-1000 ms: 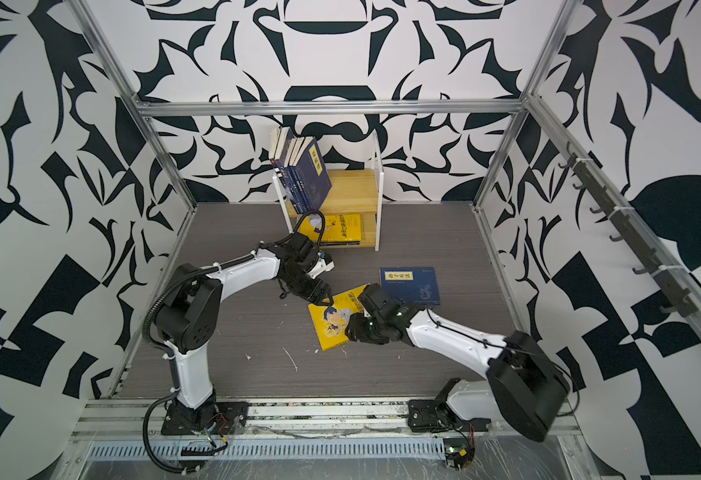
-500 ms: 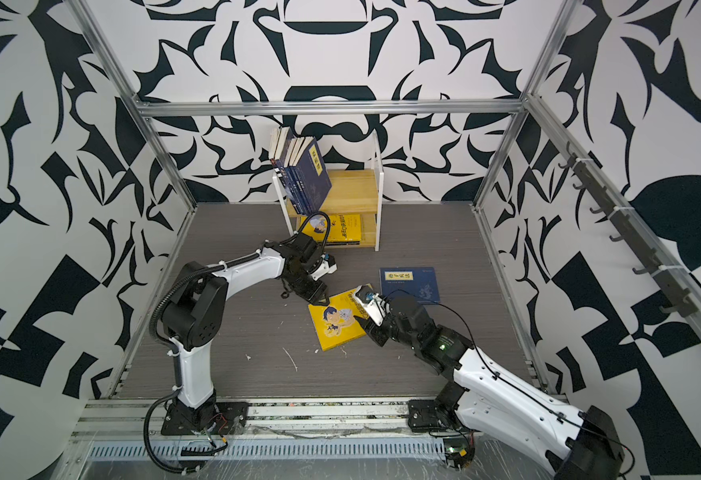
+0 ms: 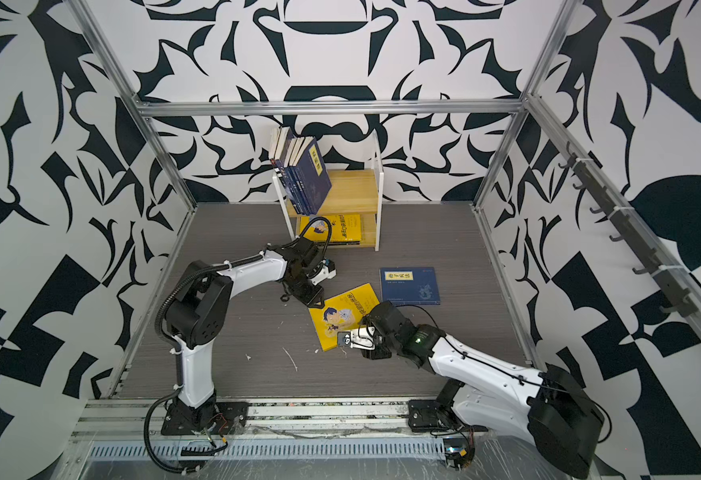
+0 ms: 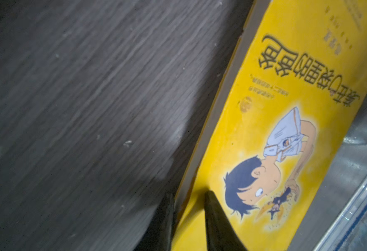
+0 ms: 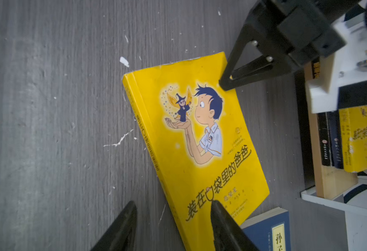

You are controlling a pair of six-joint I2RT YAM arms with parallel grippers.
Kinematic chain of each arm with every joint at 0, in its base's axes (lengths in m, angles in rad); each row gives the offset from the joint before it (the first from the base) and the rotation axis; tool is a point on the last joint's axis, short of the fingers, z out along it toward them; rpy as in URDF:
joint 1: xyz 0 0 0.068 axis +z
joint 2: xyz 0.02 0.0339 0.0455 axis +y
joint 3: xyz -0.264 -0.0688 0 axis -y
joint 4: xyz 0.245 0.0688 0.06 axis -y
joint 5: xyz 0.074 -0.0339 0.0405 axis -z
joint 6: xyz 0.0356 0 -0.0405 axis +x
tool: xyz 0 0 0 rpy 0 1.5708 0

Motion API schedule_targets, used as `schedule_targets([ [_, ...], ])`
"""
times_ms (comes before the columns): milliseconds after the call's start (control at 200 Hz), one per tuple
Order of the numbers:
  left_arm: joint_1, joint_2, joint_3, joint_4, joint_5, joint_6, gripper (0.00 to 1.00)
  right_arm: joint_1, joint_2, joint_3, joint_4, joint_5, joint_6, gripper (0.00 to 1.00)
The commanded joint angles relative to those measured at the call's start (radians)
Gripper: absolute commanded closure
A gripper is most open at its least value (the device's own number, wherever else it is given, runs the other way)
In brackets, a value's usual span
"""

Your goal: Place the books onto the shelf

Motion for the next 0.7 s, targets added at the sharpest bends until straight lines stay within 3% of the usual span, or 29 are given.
schedule_targets([
  [0, -0.003, 0.015, -0.033, -0.026, -0.028, 0.009, 0.75, 0.012, 0.025, -0.014, 0.095, 0.032, -0.021, 0.43],
  [365, -0.017, 0.055, -0.004, -0.053, -0.073, 0.044, 1.00, 0.051, 0.229, -0.057, 0.282, 0.162, -0.049, 0.43],
  [485, -0.020, 0.072, 0.001, -0.061, -0.091, 0.055, 1.00, 0.058, 0.272, -0.060, 0.338, 0.213, -0.102, 0.43],
  [695, -0.034, 0.108, -0.001, -0.063, -0.089, 0.058, 1.00, 0.095, 0.346, -0.112, 0.593, 0.309, -0.213, 0.43],
])
